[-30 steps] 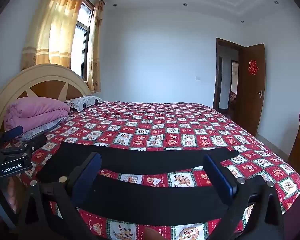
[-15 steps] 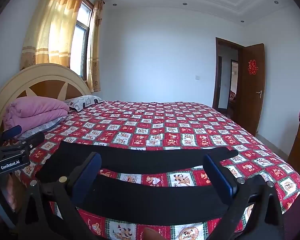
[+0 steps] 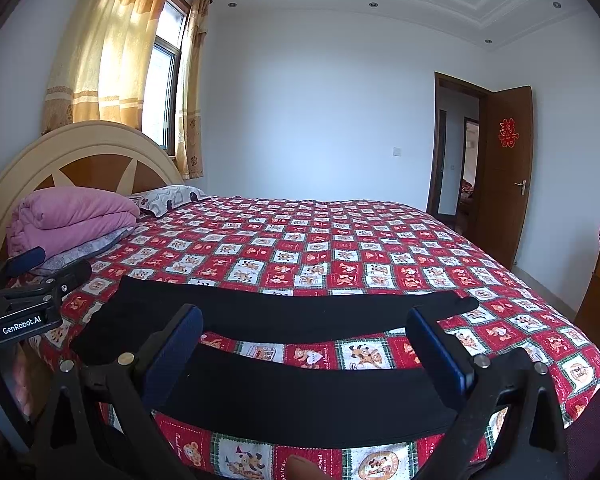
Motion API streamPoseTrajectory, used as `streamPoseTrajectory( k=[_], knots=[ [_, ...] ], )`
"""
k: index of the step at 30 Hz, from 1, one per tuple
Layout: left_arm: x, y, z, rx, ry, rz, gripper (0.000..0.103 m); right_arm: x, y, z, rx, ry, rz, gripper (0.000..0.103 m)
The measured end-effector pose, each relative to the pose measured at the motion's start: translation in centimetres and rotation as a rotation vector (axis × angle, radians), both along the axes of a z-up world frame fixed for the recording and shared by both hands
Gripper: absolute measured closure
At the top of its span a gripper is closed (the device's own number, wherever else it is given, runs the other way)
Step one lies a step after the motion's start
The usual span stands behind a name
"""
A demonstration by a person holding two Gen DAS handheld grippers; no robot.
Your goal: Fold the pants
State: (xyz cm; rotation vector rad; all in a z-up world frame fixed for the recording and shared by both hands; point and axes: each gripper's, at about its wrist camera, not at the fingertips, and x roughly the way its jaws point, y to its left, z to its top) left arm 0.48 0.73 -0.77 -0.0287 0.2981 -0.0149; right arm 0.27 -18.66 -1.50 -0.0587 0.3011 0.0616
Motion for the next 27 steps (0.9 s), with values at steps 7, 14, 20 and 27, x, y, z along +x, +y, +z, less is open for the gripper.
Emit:
streamPoseTrajectory(
  k=[7,14,20,27],
  knots=[
    [0.04,-0.03,0.10,0.000,0.001,0.000,0.000,-0.24,0.59,0.28,-0.004,0.001,0.001,0.001],
    [0.06,-0.06,-0.14,0.000,0.000,0.004,0.000,-0.28,0.61,0.20,-0.008,0.004,0.002,0.001],
    [0.09,-0.05,-0.31,-0.001,0.002,0.004,0.000,-0.11,0.66,-0.04,-0.010,0.007,0.003,0.001],
    [0.09,-0.10,-0.41,-0.002,0.002,0.004,0.000,-0.08,0.78,-0.17,-0.014,0.012,0.004,0.001]
  ],
)
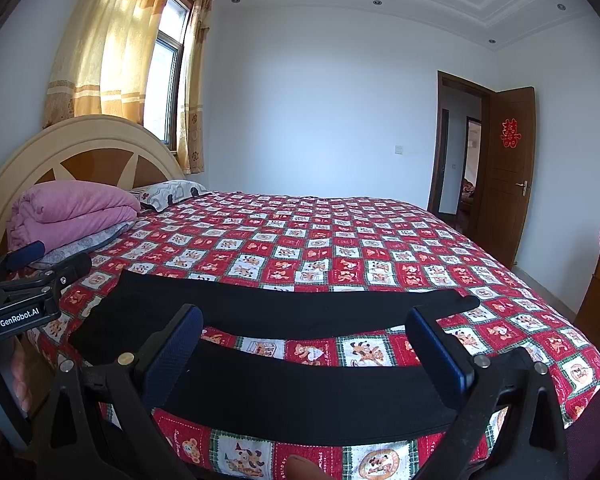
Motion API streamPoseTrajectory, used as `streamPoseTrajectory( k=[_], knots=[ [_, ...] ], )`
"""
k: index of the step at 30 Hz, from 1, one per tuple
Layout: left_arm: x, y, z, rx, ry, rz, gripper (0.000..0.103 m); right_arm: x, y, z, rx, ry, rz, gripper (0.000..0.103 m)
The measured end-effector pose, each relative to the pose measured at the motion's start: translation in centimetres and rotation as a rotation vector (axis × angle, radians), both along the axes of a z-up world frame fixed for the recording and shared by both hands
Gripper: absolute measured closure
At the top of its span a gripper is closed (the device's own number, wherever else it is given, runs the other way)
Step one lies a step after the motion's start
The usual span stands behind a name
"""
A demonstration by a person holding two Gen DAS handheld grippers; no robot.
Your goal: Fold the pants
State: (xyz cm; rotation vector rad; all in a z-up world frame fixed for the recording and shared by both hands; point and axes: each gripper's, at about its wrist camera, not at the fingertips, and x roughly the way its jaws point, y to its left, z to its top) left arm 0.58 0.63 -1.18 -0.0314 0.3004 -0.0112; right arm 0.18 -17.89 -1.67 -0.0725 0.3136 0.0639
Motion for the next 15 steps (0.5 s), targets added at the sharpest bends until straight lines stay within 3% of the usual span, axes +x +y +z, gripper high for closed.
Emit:
streamPoseTrajectory(
  k=[15],
  knots=[
    [0.02,0.09,0.01,-0.002,0.001,0.000,0.000,0.01,0.21,-0.17,-0.007,0.008,0.001,0.001]
  ],
)
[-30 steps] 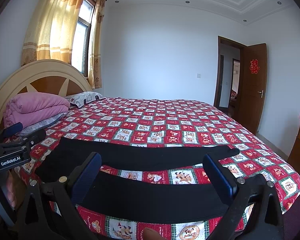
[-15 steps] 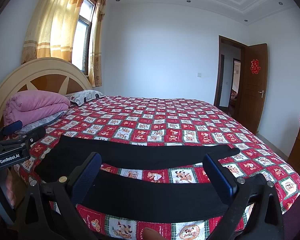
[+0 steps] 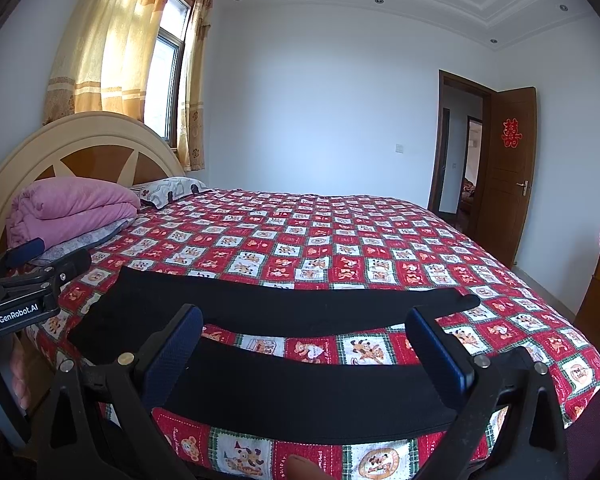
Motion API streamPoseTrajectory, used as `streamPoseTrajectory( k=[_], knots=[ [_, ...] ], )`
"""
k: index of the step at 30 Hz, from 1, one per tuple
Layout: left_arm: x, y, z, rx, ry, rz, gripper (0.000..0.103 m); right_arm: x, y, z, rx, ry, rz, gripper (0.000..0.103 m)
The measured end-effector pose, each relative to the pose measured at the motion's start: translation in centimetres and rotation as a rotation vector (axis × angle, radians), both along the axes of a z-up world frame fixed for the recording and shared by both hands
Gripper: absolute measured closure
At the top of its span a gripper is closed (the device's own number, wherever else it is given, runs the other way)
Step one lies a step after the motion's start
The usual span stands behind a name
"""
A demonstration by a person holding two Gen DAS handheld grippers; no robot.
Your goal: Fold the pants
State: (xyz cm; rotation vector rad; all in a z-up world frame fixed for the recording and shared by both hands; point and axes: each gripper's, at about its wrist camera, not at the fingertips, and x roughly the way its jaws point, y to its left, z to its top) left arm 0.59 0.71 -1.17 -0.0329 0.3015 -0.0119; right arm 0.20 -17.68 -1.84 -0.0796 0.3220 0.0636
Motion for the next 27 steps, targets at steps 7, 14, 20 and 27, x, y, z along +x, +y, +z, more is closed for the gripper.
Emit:
streamPoseTrajectory(
  k=[7,14,20,27],
  knots=[
    [0.1,-0.1,-0.5,-0.001,0.007,0.002,0.000,0.2,0.1,-0.2,-0.007,0.006,0.001,0.001],
    [0.5,-0.2,-1.5,-0.004,0.031,0.006,0.000,0.6,-0.1,-1.0,-0.013,0.021,-0.003,0.001],
    [3.0,0.5,-3.8,0.007,0.103,-0.005,0.000,2.1,0.3,-2.0,-0.024,0.060,0.007,0.001],
    [8.9,7.8,-8.3,-0.043,0.252,0.143,0.000,5.3,-1.7,-5.8,0.013,0.156,-0.010,0.001]
  ],
)
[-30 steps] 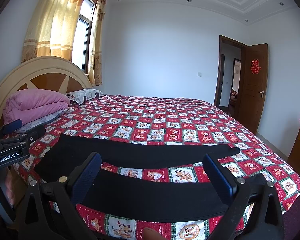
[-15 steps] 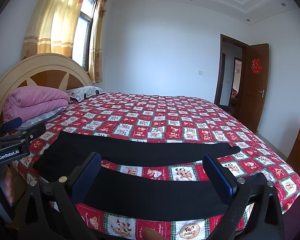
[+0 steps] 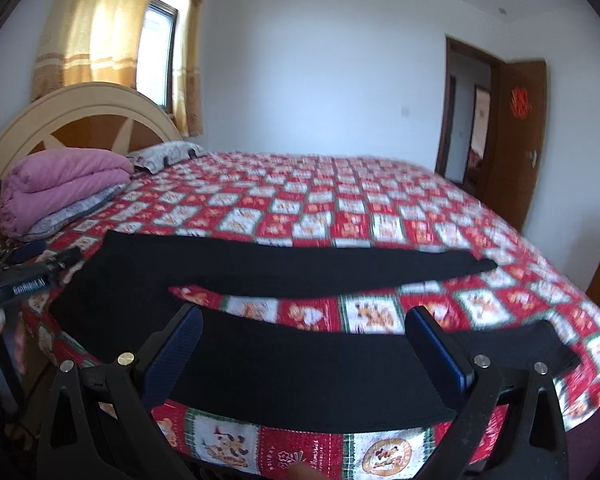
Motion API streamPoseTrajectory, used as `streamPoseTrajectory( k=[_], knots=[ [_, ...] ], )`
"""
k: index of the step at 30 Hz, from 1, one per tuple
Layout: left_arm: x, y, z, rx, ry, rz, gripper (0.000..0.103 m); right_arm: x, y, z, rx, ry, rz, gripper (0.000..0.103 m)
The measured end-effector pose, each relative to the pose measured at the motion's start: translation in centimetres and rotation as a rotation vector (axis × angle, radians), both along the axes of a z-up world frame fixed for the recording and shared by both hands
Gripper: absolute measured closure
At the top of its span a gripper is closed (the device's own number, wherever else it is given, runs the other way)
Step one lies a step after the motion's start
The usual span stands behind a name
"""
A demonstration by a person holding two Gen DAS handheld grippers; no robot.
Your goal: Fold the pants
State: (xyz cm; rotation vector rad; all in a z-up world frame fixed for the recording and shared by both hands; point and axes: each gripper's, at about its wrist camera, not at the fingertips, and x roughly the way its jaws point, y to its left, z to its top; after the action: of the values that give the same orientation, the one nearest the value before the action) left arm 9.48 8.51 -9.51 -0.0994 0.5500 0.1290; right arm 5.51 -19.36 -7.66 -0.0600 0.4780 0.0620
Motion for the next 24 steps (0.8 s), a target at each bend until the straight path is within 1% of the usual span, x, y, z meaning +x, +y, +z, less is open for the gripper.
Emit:
streamPoseTrajectory(
  k=[2,5,7,9,11,13,15,16,19,20,21,23,24],
  knots=[
    [1.3,2.3,-0.7,-0.026,0.022,0.047,0.000,0.8,-0.6,-1.3,0.022,0.008,-0.006,0.001],
    [3.9,5.4,-1.1,-0.059,0.041,0.099,0.000,1.9,-1.1,-2.9,0.038,0.033,-0.007,0.001],
    [6.8,6.9,-1.0,-0.042,0.053,0.123,0.000,3.0,-1.8,-4.1,0.046,0.092,-0.015,0.001],
    [10.2,8.4,-1.3,-0.036,0.084,0.116,0.003,4.1,-2.5,-4.7,0.046,0.120,-0.039,0.001],
    [12.7,9.2,-1.7,-0.038,0.114,0.094,0.009,5.1,-3.7,-4.8,0.060,0.124,-0.066,0.001],
    [15.7,10.0,-2.5,-0.054,0.164,0.068,0.018,5.8,-4.6,-4.6,0.063,0.127,-0.079,0.001],
    [18.1,10.8,-3.6,-0.076,0.211,0.052,0.023,7.0,-6.1,-4.5,0.062,0.140,-0.098,0.002],
    [19.4,11.1,-4.3,-0.080,0.243,0.045,0.030,7.6,-6.8,-4.5,0.065,0.148,-0.105,0.002],
    [21.6,11.3,-6.3,-0.096,0.320,0.011,0.046,9.6,-9.4,-4.3,0.057,0.157,-0.138,0.002],
    [22.1,11.4,-6.9,-0.108,0.344,-0.003,0.052,10.3,-10.2,-4.2,0.043,0.156,-0.149,0.004],
    [22.2,11.5,-7.5,-0.124,0.356,-0.010,0.056,11.3,-11.5,-4.1,0.027,0.157,-0.162,0.006],
    [21.9,11.7,-7.8,-0.141,0.338,-0.020,0.056,13.0,-13.9,-3.8,0.033,0.169,-0.192,0.022],
    [21.8,11.8,-7.8,-0.149,0.341,-0.022,0.057,13.7,-15.3,-3.6,0.049,0.178,-0.209,0.025]
  ],
)
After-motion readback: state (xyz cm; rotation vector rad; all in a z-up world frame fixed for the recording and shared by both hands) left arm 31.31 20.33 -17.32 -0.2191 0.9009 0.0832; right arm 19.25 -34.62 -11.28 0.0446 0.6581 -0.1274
